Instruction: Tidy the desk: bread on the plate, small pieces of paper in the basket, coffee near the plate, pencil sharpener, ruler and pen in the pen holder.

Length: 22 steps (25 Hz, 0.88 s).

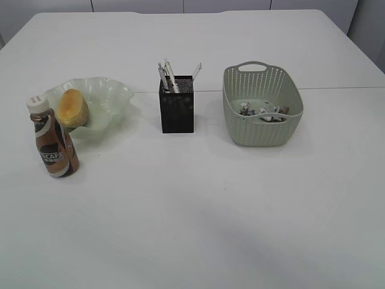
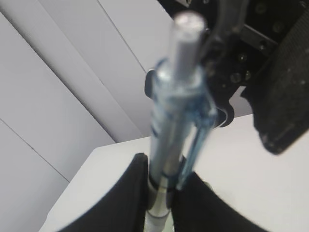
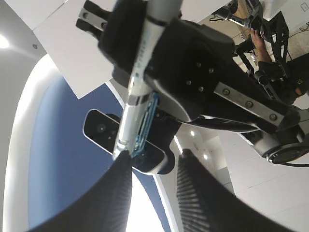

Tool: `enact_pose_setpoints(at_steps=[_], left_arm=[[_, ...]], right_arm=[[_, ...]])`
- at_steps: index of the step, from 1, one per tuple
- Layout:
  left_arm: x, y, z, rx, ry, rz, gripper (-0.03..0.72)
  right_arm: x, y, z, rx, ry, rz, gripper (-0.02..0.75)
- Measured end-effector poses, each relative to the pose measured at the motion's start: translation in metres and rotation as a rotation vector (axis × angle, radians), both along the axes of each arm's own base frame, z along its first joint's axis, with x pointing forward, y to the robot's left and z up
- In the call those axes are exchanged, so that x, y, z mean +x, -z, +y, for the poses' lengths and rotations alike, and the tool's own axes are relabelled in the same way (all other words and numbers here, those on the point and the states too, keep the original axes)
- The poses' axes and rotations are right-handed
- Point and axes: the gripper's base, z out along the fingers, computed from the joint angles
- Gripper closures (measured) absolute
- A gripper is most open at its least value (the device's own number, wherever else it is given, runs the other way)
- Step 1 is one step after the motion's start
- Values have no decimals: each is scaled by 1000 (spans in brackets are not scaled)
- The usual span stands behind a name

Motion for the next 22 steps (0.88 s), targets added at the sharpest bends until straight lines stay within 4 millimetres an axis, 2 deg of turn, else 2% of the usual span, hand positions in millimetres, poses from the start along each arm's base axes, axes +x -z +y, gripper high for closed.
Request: enact_pose_setpoints(at_steps=[13,22], left_arm=[[8,-2,5,-8,-99,-29,576],[29,6,4,-78,-205,66,576]], right_arm=[[0,0,0,17,30,-160,499],[4,5,2,38,83,-445,499]])
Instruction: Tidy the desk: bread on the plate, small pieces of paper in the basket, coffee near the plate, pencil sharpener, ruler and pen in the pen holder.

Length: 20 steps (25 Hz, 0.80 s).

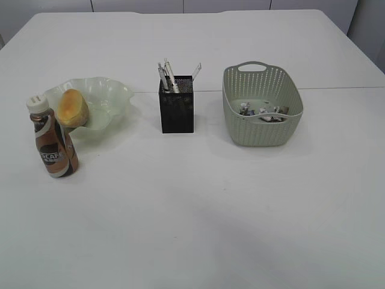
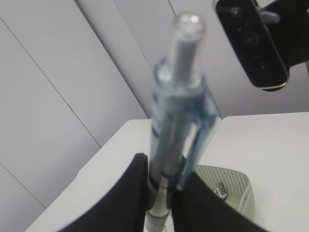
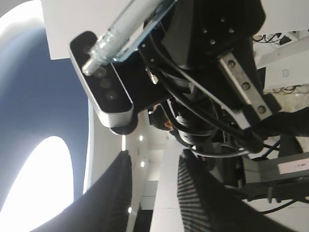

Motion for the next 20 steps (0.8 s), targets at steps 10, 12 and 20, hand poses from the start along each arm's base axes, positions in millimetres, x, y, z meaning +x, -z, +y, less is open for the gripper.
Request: enact_pose_setpoints(at_steps=[10,12,20], left_arm=[[28,16,-2,-69,-112,95,576],[34,19,-3,-74,-132,106,576],[51,34,-7,-67,-172,147,576]], right_arm=[[30,45,17,-114,28,-168,499],[34,53,19,-158,22,-177,499],[48,79,21,-262,15,-211,499]])
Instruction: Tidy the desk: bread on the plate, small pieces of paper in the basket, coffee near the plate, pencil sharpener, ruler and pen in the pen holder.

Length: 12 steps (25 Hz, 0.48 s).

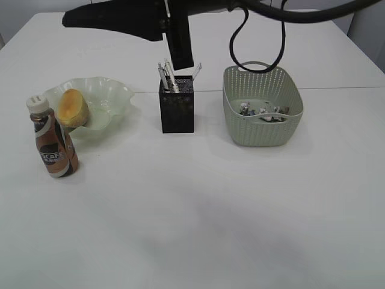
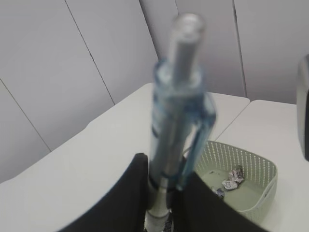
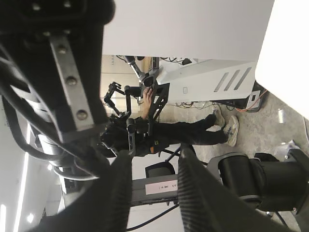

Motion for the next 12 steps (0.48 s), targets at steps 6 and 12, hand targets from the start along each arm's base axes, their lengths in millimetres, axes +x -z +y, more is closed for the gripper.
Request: enact_pose_setpoints(at_steps=[6,12], left_arm=[[15,15,-3,14,-40,34,576],[25,19,-5,-3,-58,52,576]], right_arm=[[15,2,-19,-10,54,-72,499],[17,24,-29,-244,19,-206,499]])
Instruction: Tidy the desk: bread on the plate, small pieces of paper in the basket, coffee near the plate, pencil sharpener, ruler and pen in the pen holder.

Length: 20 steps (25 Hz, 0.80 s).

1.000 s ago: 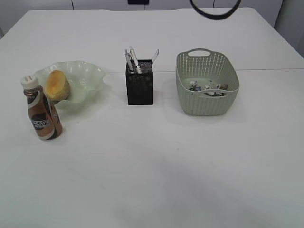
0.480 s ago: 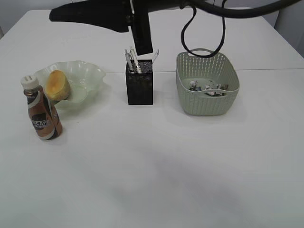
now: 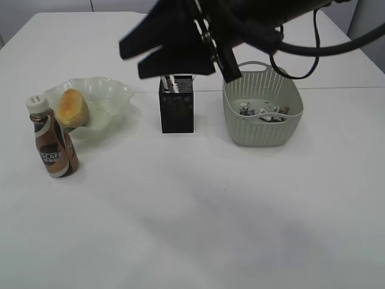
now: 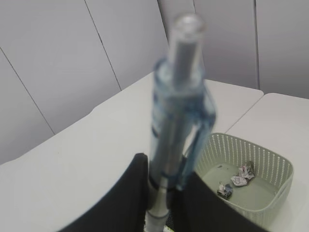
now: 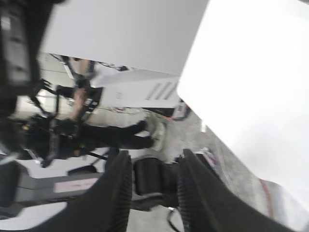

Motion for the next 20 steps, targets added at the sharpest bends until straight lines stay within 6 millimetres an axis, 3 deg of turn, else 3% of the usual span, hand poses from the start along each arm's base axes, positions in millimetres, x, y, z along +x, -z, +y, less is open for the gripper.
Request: enact_pose_setpoints(at_steps=[10,15,20], left_arm=[[42,19,-22,-98,17,106,576],[70,38,-36,-127,34,161,576],[95,67,-47,-119,35,218,576]], right_arm=[[30,45,-44,-711,248,-231,499],[39,50,-68,-973,346,-304,499],[45,49,-82,-1119,405,-368,499]])
